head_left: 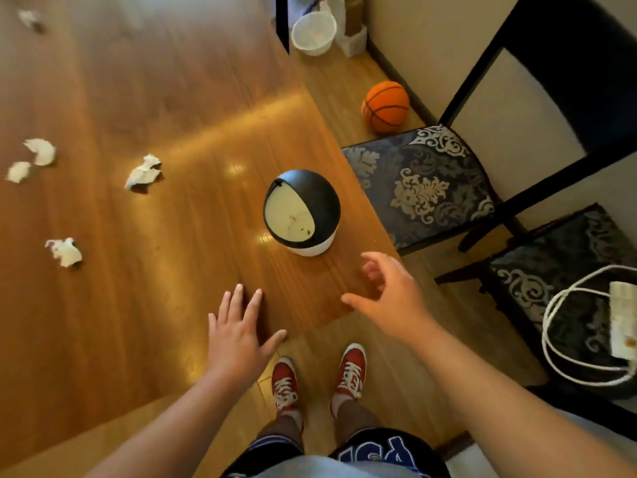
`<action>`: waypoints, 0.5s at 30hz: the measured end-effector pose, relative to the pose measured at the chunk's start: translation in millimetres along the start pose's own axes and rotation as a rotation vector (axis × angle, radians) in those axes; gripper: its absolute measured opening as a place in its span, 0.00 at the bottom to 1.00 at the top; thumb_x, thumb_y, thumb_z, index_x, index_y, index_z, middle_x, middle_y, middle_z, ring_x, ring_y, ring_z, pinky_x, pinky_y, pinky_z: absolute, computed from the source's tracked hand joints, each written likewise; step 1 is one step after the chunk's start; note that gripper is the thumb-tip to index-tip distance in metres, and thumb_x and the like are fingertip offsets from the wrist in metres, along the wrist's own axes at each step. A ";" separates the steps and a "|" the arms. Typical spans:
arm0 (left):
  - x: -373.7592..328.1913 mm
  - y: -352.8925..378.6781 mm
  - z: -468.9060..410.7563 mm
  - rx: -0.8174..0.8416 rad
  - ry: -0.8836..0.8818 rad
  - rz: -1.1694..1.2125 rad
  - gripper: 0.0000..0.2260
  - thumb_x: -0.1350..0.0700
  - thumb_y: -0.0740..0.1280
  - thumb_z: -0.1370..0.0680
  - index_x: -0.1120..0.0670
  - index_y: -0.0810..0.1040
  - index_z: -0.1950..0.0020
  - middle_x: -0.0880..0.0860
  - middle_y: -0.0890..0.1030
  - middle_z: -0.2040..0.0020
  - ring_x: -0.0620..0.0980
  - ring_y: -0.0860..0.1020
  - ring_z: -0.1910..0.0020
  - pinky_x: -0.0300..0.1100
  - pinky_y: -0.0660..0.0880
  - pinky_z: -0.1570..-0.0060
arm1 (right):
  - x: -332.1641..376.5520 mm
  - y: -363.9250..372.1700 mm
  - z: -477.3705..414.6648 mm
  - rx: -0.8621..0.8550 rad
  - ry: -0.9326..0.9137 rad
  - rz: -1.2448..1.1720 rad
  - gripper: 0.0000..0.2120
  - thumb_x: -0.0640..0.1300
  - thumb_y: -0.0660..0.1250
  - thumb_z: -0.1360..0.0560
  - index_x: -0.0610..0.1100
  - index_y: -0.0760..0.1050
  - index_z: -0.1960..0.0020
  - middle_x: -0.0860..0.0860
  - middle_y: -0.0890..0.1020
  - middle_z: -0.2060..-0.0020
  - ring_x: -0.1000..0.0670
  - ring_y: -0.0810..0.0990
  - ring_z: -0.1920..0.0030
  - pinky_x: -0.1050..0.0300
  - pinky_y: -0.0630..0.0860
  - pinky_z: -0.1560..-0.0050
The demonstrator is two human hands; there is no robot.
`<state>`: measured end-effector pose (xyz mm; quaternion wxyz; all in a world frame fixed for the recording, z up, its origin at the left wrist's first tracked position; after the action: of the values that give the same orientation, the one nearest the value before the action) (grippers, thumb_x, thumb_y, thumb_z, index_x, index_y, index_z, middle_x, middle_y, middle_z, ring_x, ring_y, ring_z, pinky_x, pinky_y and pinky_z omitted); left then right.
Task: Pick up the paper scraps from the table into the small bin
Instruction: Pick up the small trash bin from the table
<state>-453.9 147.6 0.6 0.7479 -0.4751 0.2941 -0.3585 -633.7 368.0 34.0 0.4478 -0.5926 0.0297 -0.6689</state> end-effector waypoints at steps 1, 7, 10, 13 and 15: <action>-0.5 0.5 0.3 -0.009 -0.005 -0.007 0.40 0.24 0.48 0.30 0.41 0.47 0.22 0.51 0.49 0.19 0.54 0.45 0.21 0.59 0.50 0.25 | 6.9 1.6 -13.1 0.009 -0.022 -0.016 0.40 0.63 0.78 0.36 0.65 0.62 0.29 0.67 0.72 0.42 0.65 0.72 0.44 0.69 0.71 0.49; 0.7 2.9 2.8 -0.038 -0.022 0.032 0.40 0.24 0.44 0.30 0.41 0.47 0.21 0.50 0.48 0.19 0.52 0.42 0.21 0.58 0.47 0.25 | 31.0 21.8 -70.1 0.110 -0.123 -0.113 0.61 0.58 0.83 0.39 0.64 0.43 0.21 0.58 0.60 0.22 0.52 0.61 0.25 0.48 0.65 0.30; 2.1 7.8 2.7 -0.044 -0.035 0.024 0.39 0.24 0.47 0.29 0.40 0.45 0.22 0.48 0.46 0.19 0.49 0.39 0.22 0.56 0.43 0.26 | 32.2 28.4 -88.5 0.107 -0.160 -0.180 0.62 0.57 0.83 0.40 0.63 0.44 0.20 0.60 0.59 0.23 0.53 0.60 0.24 0.45 0.64 0.27; 3.5 12.3 2.8 -0.063 -0.040 0.029 0.39 0.24 0.49 0.28 0.39 0.44 0.22 0.47 0.46 0.19 0.47 0.35 0.23 0.56 0.42 0.26 | 34.9 34.0 -102.6 0.127 -0.217 -0.255 0.61 0.56 0.83 0.40 0.59 0.47 0.20 0.60 0.63 0.25 0.55 0.63 0.25 0.44 0.68 0.29; 3.8 13.4 3.1 -0.067 -0.042 0.040 0.39 0.25 0.49 0.27 0.39 0.43 0.22 0.47 0.46 0.19 0.47 0.35 0.23 0.56 0.41 0.26 | 36.5 38.1 -108.5 0.122 -0.259 -0.280 0.58 0.54 0.84 0.41 0.58 0.52 0.21 0.60 0.66 0.27 0.59 0.66 0.28 0.52 0.71 0.32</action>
<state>-445.9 149.9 -10.9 0.7445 -0.5013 0.2997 -0.3234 -697.3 268.8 8.1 0.3858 -0.6439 -0.1515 -0.6432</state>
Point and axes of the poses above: each hand's wrist, its own z-axis away from the middle knuckle, its own y-axis out of the palm, x = y × z, the point moved 6 cm from there along -z, towards the middle knuckle
